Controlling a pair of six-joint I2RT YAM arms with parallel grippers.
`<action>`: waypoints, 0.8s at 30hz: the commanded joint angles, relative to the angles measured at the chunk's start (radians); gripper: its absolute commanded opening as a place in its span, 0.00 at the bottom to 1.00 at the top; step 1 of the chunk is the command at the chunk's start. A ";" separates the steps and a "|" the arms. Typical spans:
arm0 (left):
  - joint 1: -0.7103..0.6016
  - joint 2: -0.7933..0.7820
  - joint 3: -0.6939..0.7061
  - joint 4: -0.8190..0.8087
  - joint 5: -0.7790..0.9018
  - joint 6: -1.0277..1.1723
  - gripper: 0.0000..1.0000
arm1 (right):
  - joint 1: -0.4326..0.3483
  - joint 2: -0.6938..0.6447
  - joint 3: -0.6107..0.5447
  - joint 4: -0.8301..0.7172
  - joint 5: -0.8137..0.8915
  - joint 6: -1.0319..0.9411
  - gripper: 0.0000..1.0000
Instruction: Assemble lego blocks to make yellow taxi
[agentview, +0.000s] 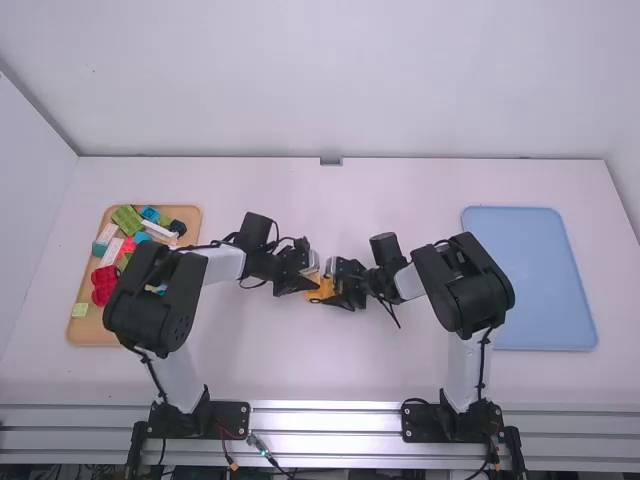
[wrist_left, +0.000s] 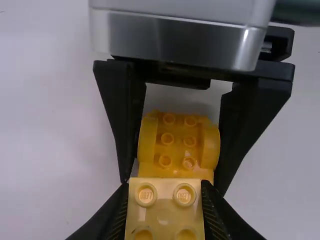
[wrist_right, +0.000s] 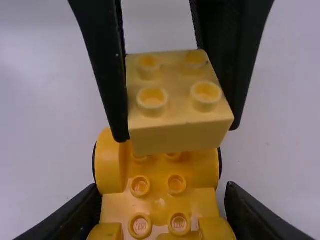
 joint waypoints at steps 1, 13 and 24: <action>-0.017 0.008 0.017 -0.008 0.035 0.016 0.03 | -0.002 0.017 0.003 -0.002 -0.020 -0.010 0.55; -0.075 0.010 0.017 -0.018 -0.047 0.040 0.02 | -0.001 0.017 0.004 -0.026 -0.032 -0.035 0.55; -0.079 0.056 0.017 0.001 -0.075 0.002 0.02 | -0.002 0.017 0.005 -0.030 -0.025 -0.031 0.54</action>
